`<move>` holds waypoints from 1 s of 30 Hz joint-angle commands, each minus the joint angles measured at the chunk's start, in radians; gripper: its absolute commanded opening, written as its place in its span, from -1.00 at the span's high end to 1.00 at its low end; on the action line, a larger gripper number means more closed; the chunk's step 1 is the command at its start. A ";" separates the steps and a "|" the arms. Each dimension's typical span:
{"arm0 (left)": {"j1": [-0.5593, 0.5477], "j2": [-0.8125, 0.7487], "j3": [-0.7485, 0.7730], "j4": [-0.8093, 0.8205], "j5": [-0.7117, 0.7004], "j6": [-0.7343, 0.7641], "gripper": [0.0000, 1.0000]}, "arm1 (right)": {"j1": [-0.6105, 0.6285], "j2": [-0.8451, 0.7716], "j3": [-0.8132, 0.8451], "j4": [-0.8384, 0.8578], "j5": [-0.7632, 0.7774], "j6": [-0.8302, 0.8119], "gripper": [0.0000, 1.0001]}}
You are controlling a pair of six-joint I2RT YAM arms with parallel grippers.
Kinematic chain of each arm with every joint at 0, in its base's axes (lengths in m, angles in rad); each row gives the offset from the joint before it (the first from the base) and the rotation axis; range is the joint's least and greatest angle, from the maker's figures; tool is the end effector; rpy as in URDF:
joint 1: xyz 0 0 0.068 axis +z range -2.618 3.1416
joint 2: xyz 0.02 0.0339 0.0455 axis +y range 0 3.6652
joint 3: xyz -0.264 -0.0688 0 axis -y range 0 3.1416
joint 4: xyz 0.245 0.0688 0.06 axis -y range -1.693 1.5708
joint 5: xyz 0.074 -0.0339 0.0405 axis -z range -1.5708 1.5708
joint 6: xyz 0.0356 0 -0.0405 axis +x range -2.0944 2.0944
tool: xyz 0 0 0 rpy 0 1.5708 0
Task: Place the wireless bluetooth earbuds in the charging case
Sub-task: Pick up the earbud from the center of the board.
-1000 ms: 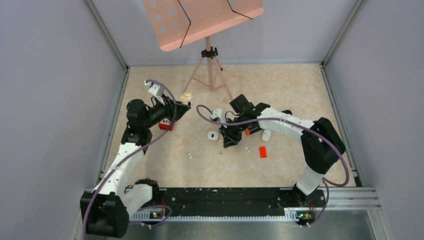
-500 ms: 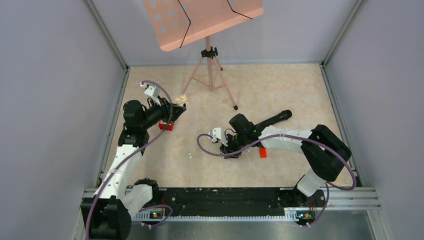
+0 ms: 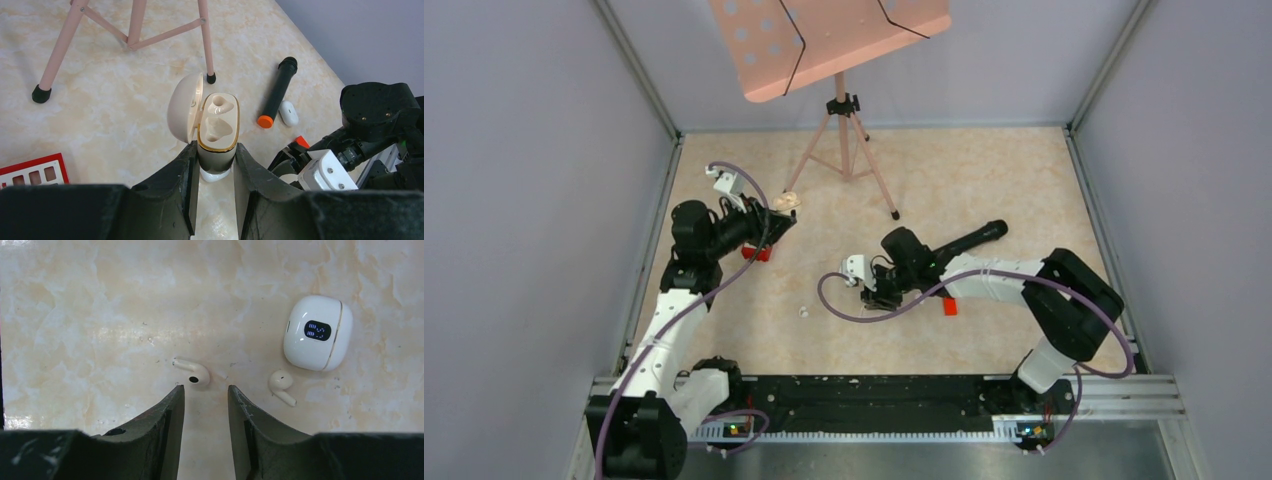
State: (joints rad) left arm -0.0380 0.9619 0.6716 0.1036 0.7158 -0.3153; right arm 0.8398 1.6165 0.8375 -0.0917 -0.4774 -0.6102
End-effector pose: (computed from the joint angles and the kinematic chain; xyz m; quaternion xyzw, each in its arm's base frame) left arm 0.2190 -0.0317 0.2987 0.1217 0.7451 -0.3706 0.5410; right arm 0.1992 0.2466 0.1670 -0.6660 0.6294 0.2588 0.3056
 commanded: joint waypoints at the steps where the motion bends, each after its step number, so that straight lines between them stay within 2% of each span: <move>1: 0.007 -0.008 0.047 0.025 0.000 0.008 1.00 | 0.021 0.043 0.020 0.021 -0.043 -0.062 0.25; 19: 0.011 0.014 0.041 0.037 0.000 -0.001 1.00 | 0.023 0.110 0.039 0.019 -0.068 -0.099 0.32; 23: 0.012 0.020 0.042 0.041 0.003 0.000 1.00 | 0.023 0.114 0.044 0.001 -0.066 -0.105 0.47; 27: 0.011 0.030 0.036 0.055 0.022 0.004 1.00 | 0.024 0.094 0.049 -0.020 -0.047 -0.109 0.71; 30: 0.011 0.048 0.033 0.076 0.117 0.049 1.00 | 0.023 0.050 0.084 -0.093 0.006 -0.121 0.89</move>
State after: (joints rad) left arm -0.0326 0.9932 0.6731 0.1081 0.7322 -0.3111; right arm 0.8490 1.7039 0.8623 -0.1009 -0.5335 -0.6994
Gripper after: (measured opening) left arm 0.328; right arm 0.134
